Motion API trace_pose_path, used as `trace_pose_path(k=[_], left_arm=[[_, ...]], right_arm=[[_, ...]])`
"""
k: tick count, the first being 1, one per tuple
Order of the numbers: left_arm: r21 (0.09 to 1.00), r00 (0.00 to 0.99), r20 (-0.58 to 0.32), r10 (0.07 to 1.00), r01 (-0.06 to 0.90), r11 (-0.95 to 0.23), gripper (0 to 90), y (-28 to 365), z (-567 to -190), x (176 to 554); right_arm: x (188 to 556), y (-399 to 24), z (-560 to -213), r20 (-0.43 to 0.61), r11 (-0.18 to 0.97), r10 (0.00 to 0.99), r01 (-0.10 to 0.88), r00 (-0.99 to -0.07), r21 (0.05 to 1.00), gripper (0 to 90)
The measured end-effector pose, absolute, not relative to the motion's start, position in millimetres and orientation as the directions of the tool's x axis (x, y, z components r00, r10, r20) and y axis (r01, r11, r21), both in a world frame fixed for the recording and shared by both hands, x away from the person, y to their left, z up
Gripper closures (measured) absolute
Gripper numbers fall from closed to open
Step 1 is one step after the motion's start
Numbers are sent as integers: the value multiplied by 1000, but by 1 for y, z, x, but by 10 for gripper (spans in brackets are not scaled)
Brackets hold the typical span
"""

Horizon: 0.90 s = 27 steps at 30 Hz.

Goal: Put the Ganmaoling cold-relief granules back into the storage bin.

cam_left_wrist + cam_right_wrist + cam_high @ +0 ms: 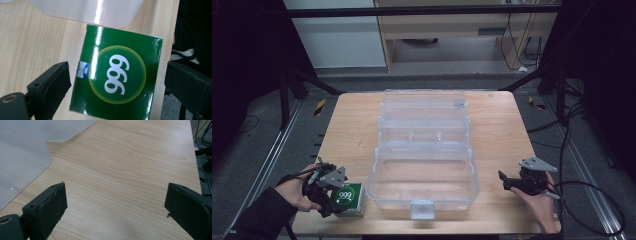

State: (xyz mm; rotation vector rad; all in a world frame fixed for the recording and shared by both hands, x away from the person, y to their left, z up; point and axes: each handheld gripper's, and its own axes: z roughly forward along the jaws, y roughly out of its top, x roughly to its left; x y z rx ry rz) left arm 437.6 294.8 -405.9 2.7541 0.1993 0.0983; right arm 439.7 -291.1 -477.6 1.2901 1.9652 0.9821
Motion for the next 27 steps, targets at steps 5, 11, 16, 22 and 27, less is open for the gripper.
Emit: trace_pose_path(k=[5, 11, 16, 22, 27], left_arm=[[360, 991, 34, 130, 110, -926, 55, 292, -412, 439], [333, 992, 21, 122, 108, -937, 59, 290, -420, 443], [321, 994, 11, 105, 96, -942, 71, 287, -427, 445], [308, 996, 4, 89, 84, -948, 88, 285, -433, 448], [303, 996, -6, 90, 88, -949, 102, 285, -434, 448]], right_arm=[[440, -290, -478, -71, 260, 929, 505, -362, 823, 43], [440, -289, -479, -79, 273, 926, 510, -370, 816, 39], [441, -288, -481, -88, 286, 922, 513, -376, 809, 38], [441, -287, -482, -88, 291, 921, 518, -380, 804, 38], [442, -287, -482, -90, 293, 920, 517, -382, 804, 38]])
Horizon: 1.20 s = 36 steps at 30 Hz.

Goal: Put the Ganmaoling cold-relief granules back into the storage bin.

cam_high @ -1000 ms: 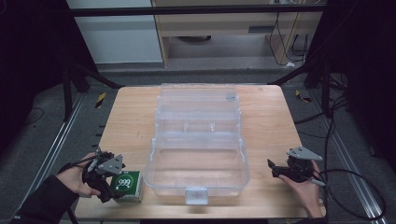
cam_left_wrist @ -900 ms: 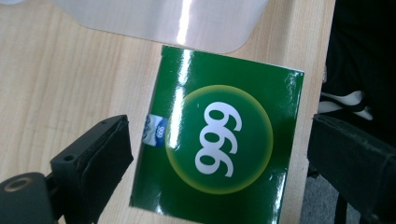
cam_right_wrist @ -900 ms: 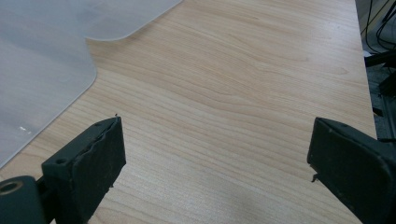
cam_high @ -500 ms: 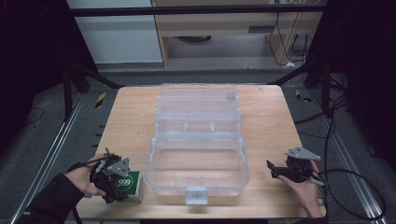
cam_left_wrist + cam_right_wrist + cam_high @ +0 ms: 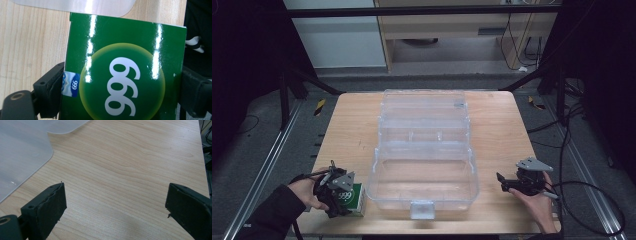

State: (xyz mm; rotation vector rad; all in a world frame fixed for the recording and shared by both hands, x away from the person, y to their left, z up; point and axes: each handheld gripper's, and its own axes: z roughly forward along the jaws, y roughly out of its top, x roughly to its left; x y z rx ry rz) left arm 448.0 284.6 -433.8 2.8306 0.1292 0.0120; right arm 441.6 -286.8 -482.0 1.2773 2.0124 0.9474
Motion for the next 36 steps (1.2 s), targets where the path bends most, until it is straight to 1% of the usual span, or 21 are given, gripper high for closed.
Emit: trace_pose_path(k=[5, 12, 18, 36], left_arm=[[299, 996, -13, 94, 93, -950, 123, 284, -433, 448], [309, 993, -45, 110, 118, -944, 137, 287, -427, 448], [337, 993, -10, 114, 111, -935, 139, 291, -403, 443], [341, 992, 51, 119, 94, -935, 141, 289, -342, 440]], right_arm=[[442, -287, -482, -91, 296, 919, 519, -383, 802, 39], [441, -287, -482, -89, 292, 921, 519, -380, 804, 40], [442, -289, -484, -83, 287, 922, 524, -377, 802, 43], [441, -288, -483, -79, 284, 921, 520, -382, 805, 45]])
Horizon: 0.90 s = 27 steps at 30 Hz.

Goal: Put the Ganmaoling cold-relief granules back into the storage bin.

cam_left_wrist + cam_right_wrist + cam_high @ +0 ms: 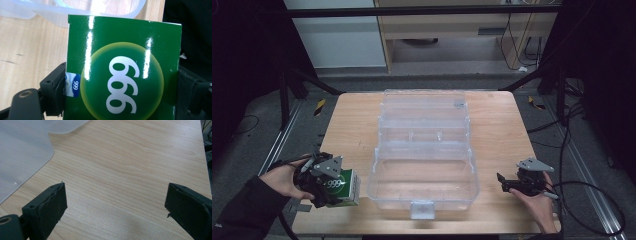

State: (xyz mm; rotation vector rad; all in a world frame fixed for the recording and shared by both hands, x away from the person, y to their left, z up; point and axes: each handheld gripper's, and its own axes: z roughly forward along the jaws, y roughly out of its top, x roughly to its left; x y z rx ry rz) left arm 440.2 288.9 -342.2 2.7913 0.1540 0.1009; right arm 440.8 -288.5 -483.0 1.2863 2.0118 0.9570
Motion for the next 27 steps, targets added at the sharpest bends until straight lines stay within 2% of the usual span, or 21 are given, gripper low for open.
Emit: trace_pose_path(k=[12, 27], left_arm=[[343, 989, 88, 122, 85, -936, 143, 282, -311, 443], [356, 991, 92, 101, 62, -932, 145, 253, -298, 454]], right_arm=[[441, -289, -483, -75, 280, 922, 521, -381, 806, 44], [441, -289, -483, -67, 274, 923, 524, -380, 807, 44]])
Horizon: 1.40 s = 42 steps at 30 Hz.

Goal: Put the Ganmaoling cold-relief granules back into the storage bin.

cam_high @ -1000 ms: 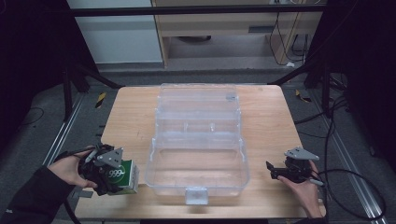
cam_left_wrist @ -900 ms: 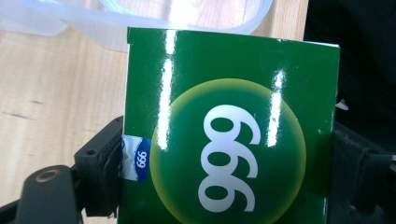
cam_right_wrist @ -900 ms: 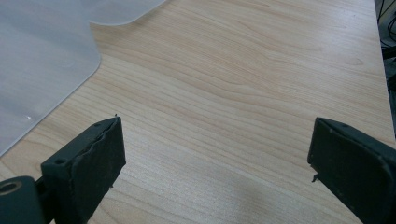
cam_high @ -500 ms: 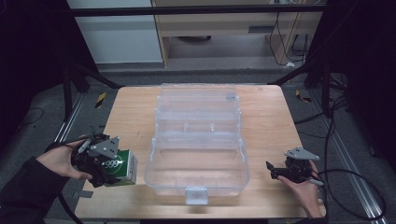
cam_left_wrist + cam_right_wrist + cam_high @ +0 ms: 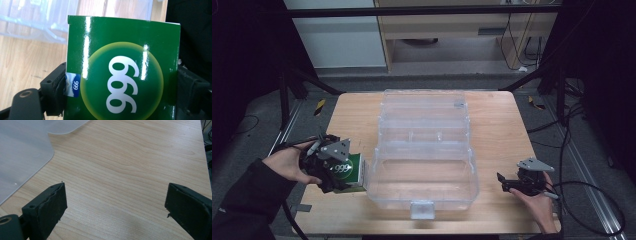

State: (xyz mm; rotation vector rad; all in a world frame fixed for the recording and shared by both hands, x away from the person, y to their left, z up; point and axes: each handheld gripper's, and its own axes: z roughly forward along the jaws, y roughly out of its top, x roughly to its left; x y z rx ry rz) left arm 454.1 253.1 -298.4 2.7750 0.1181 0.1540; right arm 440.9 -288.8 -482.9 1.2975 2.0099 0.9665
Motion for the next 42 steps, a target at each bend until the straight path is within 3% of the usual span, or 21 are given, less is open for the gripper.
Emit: trace_pose_path(k=[14, 42], left_arm=[[355, 993, 114, 40, -4, -935, 146, 219, -294, 464], [346, 996, 84, 1, -28, -938, 145, 168, -318, 478]], right_arm=[[441, -289, -483, -69, 278, 921, 524, -383, 805, 45], [440, -289, -484, -68, 283, 918, 523, -392, 804, 46]])
